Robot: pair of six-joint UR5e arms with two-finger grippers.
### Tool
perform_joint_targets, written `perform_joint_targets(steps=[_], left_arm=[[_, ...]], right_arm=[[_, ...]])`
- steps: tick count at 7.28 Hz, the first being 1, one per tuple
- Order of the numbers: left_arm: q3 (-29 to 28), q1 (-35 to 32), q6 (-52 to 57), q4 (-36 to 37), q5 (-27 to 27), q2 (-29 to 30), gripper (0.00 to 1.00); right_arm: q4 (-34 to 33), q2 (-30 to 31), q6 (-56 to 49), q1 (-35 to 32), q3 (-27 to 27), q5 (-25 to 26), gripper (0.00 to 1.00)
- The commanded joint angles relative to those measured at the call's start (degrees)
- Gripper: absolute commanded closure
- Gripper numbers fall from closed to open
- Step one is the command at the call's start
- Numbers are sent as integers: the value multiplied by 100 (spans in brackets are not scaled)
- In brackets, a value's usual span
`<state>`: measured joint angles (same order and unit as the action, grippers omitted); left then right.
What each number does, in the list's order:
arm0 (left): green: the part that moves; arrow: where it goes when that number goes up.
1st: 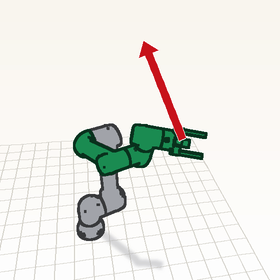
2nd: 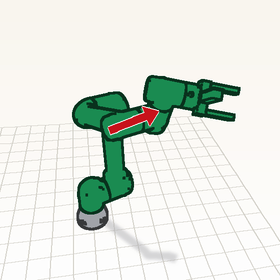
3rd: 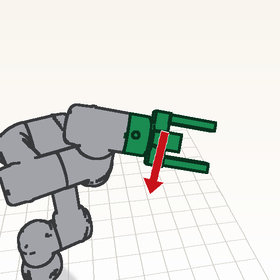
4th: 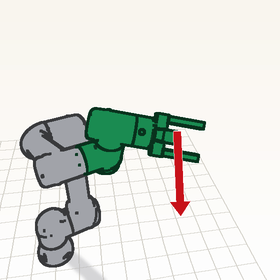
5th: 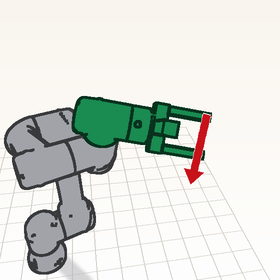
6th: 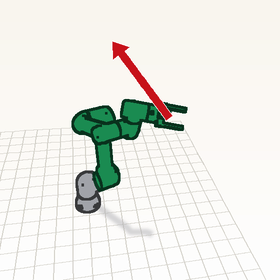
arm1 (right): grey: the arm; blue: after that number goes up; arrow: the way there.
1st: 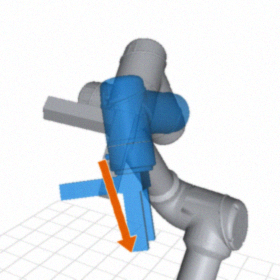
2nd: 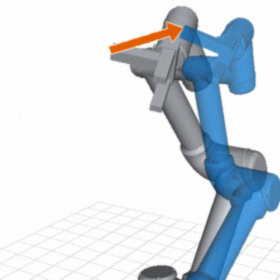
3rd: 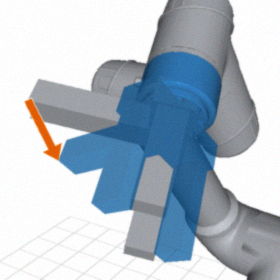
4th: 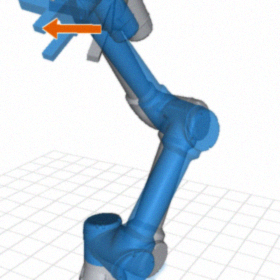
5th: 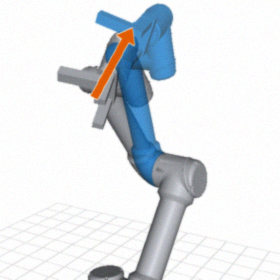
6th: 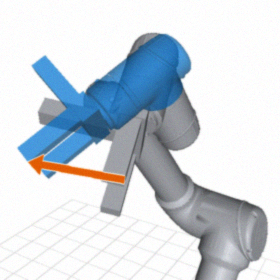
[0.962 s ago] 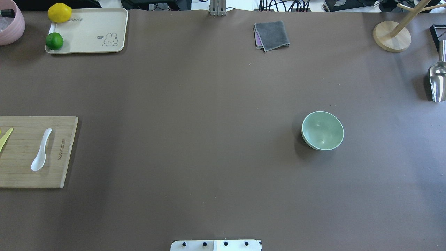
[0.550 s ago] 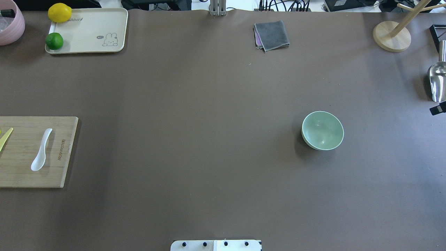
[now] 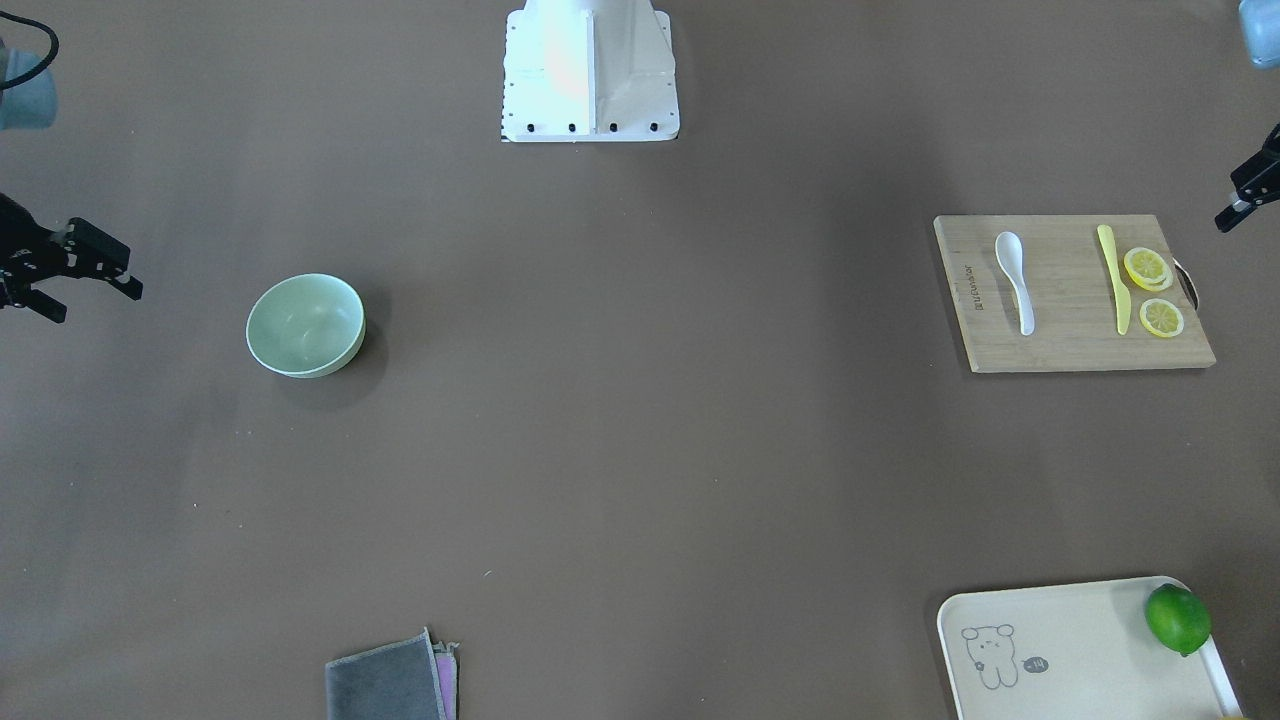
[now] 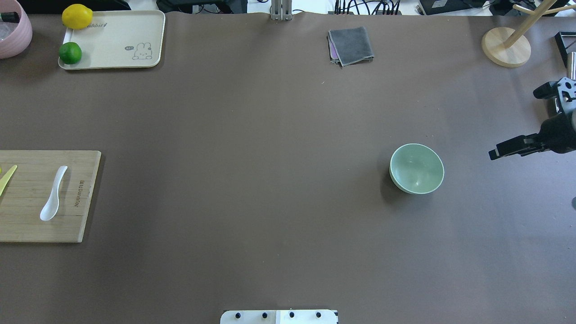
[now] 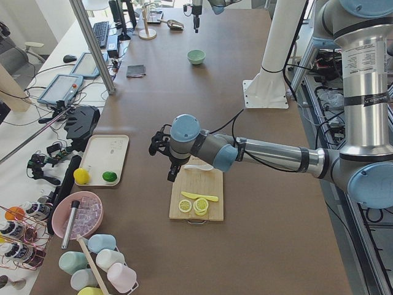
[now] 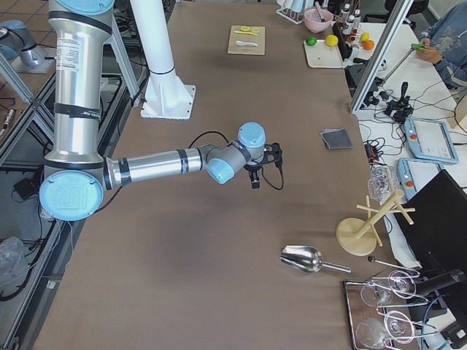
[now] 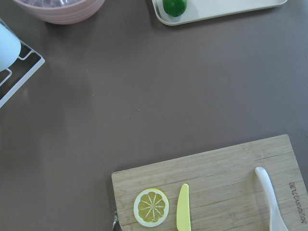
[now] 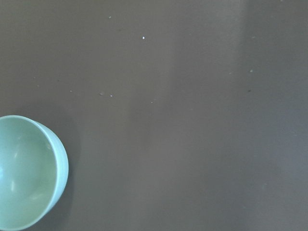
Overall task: Place spoon in bowl
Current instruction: 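Reach the right gripper to the pale green bowl and grip its rim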
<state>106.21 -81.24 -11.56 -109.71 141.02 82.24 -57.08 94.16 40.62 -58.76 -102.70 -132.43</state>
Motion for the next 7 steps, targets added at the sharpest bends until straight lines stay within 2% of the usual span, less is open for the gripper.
perform_joint_targets(steps=[1, 4, 5, 6, 7], left_arm=[[67, 161, -1121, 3, 207, 56, 3], [58, 319, -1357, 11, 216, 47, 2], [41, 336, -1357, 11, 198, 30, 2], [58, 380, -1566, -6, 207, 38, 2], [67, 433, -1673, -6, 198, 47, 2]], right_arm=[[39, -378, 804, 828, 31, 566, 7], [30, -635, 1219, 1217, 232, 928, 15], [22, -766, 1273, 1227, 381, 930, 23], [30, -802, 1334, 1253, 452, 921, 41], [30, -811, 1387, 1314, 505, 921, 43]])
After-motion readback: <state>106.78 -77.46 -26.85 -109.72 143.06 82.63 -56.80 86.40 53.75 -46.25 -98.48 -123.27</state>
